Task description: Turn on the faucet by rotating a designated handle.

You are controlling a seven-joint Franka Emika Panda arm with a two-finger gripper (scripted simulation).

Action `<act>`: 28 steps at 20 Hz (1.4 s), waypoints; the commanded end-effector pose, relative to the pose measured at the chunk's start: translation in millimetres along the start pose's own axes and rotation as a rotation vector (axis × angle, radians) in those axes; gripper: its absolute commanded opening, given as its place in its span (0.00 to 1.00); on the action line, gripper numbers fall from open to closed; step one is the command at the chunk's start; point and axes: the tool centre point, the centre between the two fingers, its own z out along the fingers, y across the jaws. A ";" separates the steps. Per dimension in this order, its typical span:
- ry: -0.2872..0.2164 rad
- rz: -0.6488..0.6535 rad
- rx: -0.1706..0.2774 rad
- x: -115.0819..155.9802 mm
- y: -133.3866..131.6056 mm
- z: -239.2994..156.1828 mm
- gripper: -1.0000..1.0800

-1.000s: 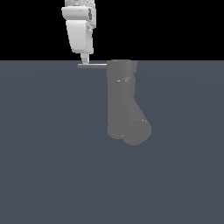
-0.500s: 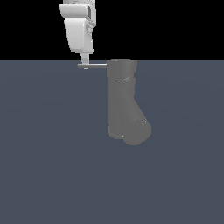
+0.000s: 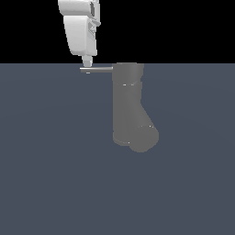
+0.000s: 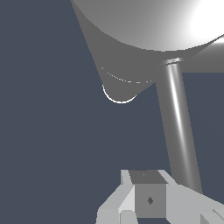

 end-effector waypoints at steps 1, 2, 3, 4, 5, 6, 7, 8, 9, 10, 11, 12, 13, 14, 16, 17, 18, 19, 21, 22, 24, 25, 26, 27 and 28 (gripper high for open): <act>0.004 0.002 -0.008 1.9 11.1 0.1 0.00; 0.004 0.002 -0.008 2.1 14.0 0.1 0.00; 0.004 0.002 -0.008 2.2 16.9 0.0 0.00; 0.004 0.002 -0.008 2.4 19.9 0.0 0.00; 0.004 0.002 -0.008 2.5 22.8 0.0 0.00; 0.004 0.002 -0.008 2.7 25.7 0.0 0.00; 0.004 0.002 -0.008 2.8 28.7 0.0 0.00; 0.003 0.003 -0.008 3.4 31.6 -0.1 0.00; 0.003 0.003 -0.008 3.6 34.6 -0.1 0.00; 0.003 0.003 -0.008 3.7 37.5 -0.2 0.00; 0.003 0.003 -0.008 3.9 40.5 -0.2 0.00; 0.003 0.003 -0.008 4.0 43.5 -0.2 0.00; 0.003 0.003 -0.008 4.2 46.5 -0.3 0.00; 0.003 0.003 -0.008 4.3 49.5 -0.3 0.00; 0.003 0.003 -0.008 4.7 55.5 -0.4 0.00; 0.003 0.003 -0.008 4.8 58.5 -0.4 0.00; 0.003 0.003 -0.008 4.8 58.5 -0.4 0.00; 0.000 -0.006 -0.003 -0.3 53.5 -0.1 0.00; 0.000 -0.005 -0.003 4.9 58.1 -0.2 0.00; 0.000 -0.005 -0.003 7.4 60.6 -0.3 0.00; 0.000 -0.005 -0.003 12.7 65.3 -0.3 0.00; 0.000 -0.005 -0.003 15.2 67.8 -0.4 0.00; 0.001 -0.004 -0.004 18.1 70.1 -0.3 0.00; 0.001 -0.004 -0.004 20.7 72.6 -0.4 0.00; 0.001 -0.004 -0.004 23.3 75.1 -0.5 0.00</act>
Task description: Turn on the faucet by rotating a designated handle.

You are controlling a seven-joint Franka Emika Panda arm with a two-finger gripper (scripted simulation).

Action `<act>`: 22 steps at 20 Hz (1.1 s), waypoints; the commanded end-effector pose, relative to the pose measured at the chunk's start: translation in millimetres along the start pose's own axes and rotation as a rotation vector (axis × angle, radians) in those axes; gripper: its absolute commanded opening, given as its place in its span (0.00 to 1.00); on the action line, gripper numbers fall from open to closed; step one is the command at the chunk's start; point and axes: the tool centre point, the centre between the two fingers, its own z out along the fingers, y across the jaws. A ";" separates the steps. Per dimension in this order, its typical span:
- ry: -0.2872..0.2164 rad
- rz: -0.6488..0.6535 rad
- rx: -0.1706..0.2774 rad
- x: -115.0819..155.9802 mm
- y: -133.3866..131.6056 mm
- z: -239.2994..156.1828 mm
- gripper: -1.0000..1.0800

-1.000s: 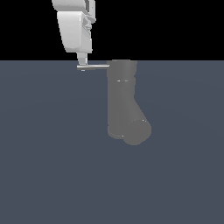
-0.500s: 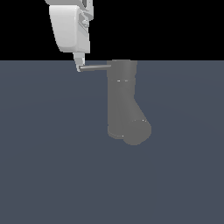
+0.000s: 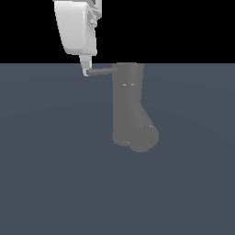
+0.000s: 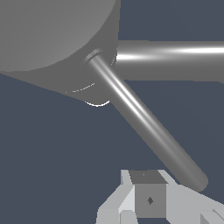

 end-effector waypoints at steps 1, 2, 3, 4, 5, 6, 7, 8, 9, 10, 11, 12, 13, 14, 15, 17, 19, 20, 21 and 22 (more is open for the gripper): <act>0.003 0.017 -0.005 15.7 8.3 -0.1 0.00; 0.003 0.017 -0.005 18.3 10.9 -0.2 0.00; 0.003 0.018 -0.006 21.1 13.4 -0.2 0.00; 0.003 0.018 -0.006 23.7 16.0 -0.3 0.00; 0.004 0.018 -0.006 26.6 18.5 -0.2 0.00; 0.004 0.018 -0.006 29.2 21.1 -0.3 0.00; 0.004 0.018 -0.006 31.9 23.8 -0.4 0.00; 0.004 0.019 -0.007 34.8 26.3 -0.4 0.00; 0.004 0.019 -0.007 37.5 29.0 -0.5 0.00; 0.004 0.019 -0.007 40.4 31.7 -0.5 0.00; 0.004 0.020 -0.007 43.3 34.3 -0.5 0.00; 0.004 0.020 -0.007 46.0 37.0 -0.6 0.00; 0.004 0.021 -0.008 49.0 39.7 -0.6 0.00; 0.004 0.021 -0.008 51.8 42.5 -0.7 0.00; 0.005 0.021 -0.008 54.8 45.2 -0.7 0.00; 0.005 0.022 -0.008 60.6 50.7 -0.9 0.00; 0.005 0.022 -0.009 66.6 56.3 -1.0 0.00; 0.005 0.022 -0.009 66.6 56.3 -1.0 0.00; 0.004 0.003 -0.006 54.5 51.4 -0.6 0.00; 0.005 0.004 -0.006 60.6 51.4 -0.6 0.00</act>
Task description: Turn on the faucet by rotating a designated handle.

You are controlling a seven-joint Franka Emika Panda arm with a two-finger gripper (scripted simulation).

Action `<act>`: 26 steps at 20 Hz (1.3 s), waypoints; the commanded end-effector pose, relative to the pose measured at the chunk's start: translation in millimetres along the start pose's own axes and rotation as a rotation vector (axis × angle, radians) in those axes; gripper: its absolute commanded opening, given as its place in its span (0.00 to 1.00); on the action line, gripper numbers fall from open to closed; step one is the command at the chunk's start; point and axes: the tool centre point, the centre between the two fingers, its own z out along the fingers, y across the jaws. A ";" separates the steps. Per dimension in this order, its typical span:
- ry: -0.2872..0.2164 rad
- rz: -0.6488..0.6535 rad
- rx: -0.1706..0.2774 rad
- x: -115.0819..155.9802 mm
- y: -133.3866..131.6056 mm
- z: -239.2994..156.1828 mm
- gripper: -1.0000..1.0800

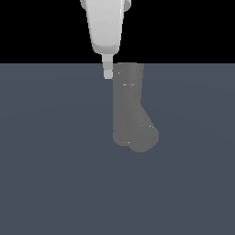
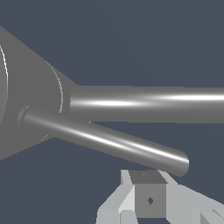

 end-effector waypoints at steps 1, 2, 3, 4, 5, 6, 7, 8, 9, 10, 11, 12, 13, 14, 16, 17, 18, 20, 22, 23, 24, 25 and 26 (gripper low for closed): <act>0.000 0.006 0.000 12.3 0.2 0.0 0.00; 0.000 0.007 -0.001 18.4 0.3 0.0 0.00; 0.000 0.008 -0.001 24.6 0.4 0.0 0.00; 0.000 0.009 -0.001 30.8 0.5 -0.1 0.00; 0.000 0.010 -0.001 36.9 0.6 -0.1 0.00; 0.000 0.012 -0.001 43.1 0.7 -0.1 0.00; 0.000 0.013 -0.002 49.3 0.8 -0.1 0.00; 0.000 0.014 -0.002 55.5 0.9 -0.1 0.00; 0.001 0.015 -0.002 61.6 1.0 -0.2 0.00; 0.001 0.016 -0.002 67.7 1.1 -0.2 0.00; 0.001 0.017 -0.002 73.8 1.2 -0.2 0.00; 0.001 0.018 -0.002 79.9 1.3 -0.3 0.00; 0.001 0.019 -0.003 86.0 1.4 -0.3 0.00; 0.001 0.020 -0.003 92.1 1.5 -0.3 0.00; 0.001 0.022 -0.003 104.1 1.7 -0.4 0.00; 0.001 0.023 -0.003 110.2 1.8 -0.4 0.00; 0.001 0.024 -0.003 116.1 1.8 -0.5 0.00; 0.002 -0.027 -0.006 87.3 -3.4 0.1 0.00; 0.002 -0.023 -0.006 93.8 -8.5 0.1 0.00; 0.002 -0.021 -0.006 97.1 -11.0 0.1 0.00; 0.002 -0.020 -0.005 100.3 -13.6 0.1 0.00; 0.002 -0.018 -0.005 103.6 -16.1 0.1 0.00; 0.002 -0.016 -0.005 106.9 -18.7 0.1 0.00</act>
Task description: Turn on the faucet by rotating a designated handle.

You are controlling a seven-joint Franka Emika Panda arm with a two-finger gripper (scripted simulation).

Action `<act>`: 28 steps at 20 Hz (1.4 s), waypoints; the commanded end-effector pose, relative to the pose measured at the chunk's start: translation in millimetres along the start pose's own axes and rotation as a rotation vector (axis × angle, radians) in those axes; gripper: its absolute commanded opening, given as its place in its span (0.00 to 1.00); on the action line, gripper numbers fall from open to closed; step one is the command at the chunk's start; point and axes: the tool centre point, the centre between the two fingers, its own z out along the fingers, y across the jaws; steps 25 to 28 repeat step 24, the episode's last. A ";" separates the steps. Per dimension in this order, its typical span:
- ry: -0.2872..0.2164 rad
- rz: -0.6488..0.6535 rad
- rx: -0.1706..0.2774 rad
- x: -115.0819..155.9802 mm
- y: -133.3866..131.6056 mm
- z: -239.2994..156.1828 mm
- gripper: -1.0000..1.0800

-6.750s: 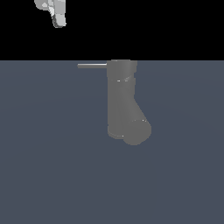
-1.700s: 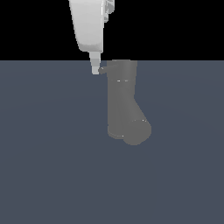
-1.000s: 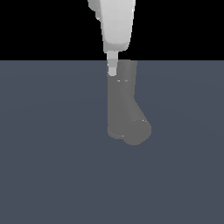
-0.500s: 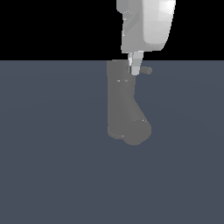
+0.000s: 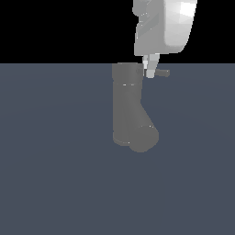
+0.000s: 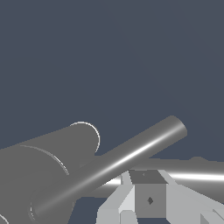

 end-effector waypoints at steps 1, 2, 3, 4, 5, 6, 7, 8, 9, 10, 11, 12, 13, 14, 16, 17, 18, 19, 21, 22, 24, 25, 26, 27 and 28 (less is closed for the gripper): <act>0.000 0.018 0.008 16.0 -8.2 0.2 0.00; 0.000 0.020 0.008 19.4 -10.6 0.1 0.00; 0.000 0.022 0.008 22.8 -13.0 0.1 0.00; 0.000 0.023 0.008 26.1 -15.4 0.1 0.00; 0.000 0.025 0.008 29.5 -17.8 0.0 0.00; 0.000 0.027 0.008 32.8 -20.2 0.0 0.00; 0.000 0.029 0.008 36.1 -22.5 0.0 0.00; 0.000 0.030 0.008 39.5 -24.9 0.0 0.00; 0.000 0.032 0.008 42.8 -27.2 -0.1 0.00; 0.000 0.034 0.008 46.1 -29.6 -0.1 0.00; 0.000 0.036 0.008 49.4 -31.9 -0.2 0.00; 0.000 0.037 0.009 52.7 -34.2 -0.2 0.00; 0.000 0.039 0.009 56.0 -36.5 -0.2 0.00; 0.000 0.041 0.009 59.3 -38.7 -0.3 0.00; 0.000 0.044 0.009 65.9 -43.2 -0.3 0.00; 0.000 0.046 0.009 69.1 -45.5 -0.4 0.00; 0.000 0.047 0.009 72.3 -47.7 -0.4 0.00; 0.000 0.049 0.009 75.6 -50.0 -0.5 0.00; 0.000 0.052 0.009 81.9 -54.4 -0.6 0.00; 0.000 0.054 0.009 85.2 -56.5 -0.7 0.00; -0.001 0.055 0.009 88.3 -58.7 -0.7 0.00; -0.001 0.055 0.009 88.3 -58.7 -0.7 0.00; -0.001 0.055 0.009 88.3 -58.7 -0.7 0.00; -0.001 0.055 0.009 88.3 -58.7 -0.7 0.00; -0.001 0.055 0.009 88.3 -58.7 -0.7 0.00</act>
